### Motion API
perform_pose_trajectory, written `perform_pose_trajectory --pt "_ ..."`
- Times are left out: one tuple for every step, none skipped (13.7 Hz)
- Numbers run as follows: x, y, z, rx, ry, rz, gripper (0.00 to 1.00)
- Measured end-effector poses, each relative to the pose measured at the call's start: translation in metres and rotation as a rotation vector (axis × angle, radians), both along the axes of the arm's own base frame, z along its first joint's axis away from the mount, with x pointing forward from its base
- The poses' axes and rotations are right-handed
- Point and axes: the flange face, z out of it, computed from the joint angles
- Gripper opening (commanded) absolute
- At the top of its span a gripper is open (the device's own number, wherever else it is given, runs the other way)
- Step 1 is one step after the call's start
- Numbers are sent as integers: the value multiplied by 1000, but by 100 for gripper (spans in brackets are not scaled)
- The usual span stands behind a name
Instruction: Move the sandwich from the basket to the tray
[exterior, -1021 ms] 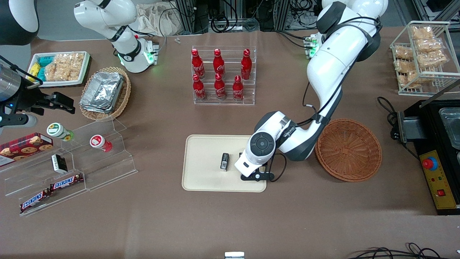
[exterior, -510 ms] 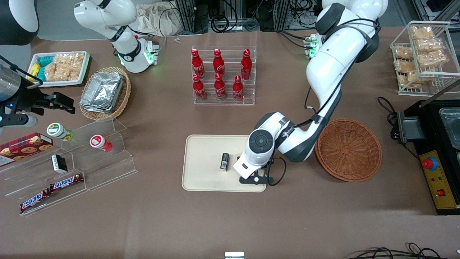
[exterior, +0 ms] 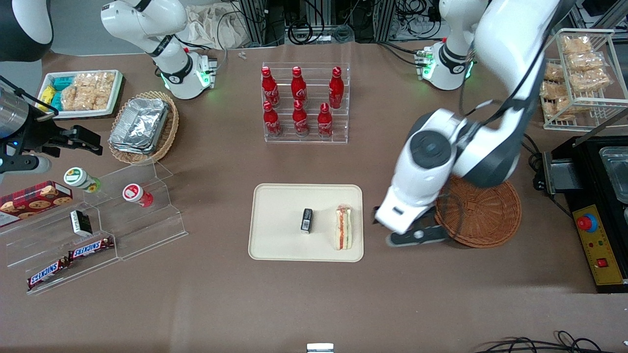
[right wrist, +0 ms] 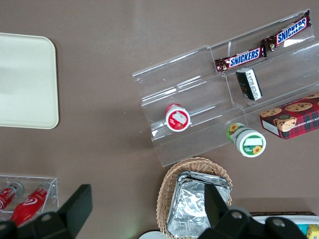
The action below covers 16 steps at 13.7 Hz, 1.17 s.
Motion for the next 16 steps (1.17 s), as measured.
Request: perform_pose_trajectory --pt "-15 19 20 0 7 19 100" --pt "-28 38 37 10 11 44 100" --pt "-38 59 51 27 22 74 100" --pt "-46 82 65 41 39 101 100" --pt "-49 104 77 43 54 121 100" --pt "-48 128 86 38 69 134 100" --pt "-46 152 95 35 81 138 100" --pt "-42 177 103 34 89 125 100" --pt "-39 200 110 34 91 93 100" --pt "-36 221 116 31 93 53 100" --pt "-34 237 120 18 93 25 100" --pt "-32 249 121 -4 94 15 100" --pt "-31 256 120 -28 97 13 100" --pt "-29 259 118 -50 102 12 100" --pt "-27 259 116 -63 106 1 100" --pt "-26 257 114 -69 110 -14 100"
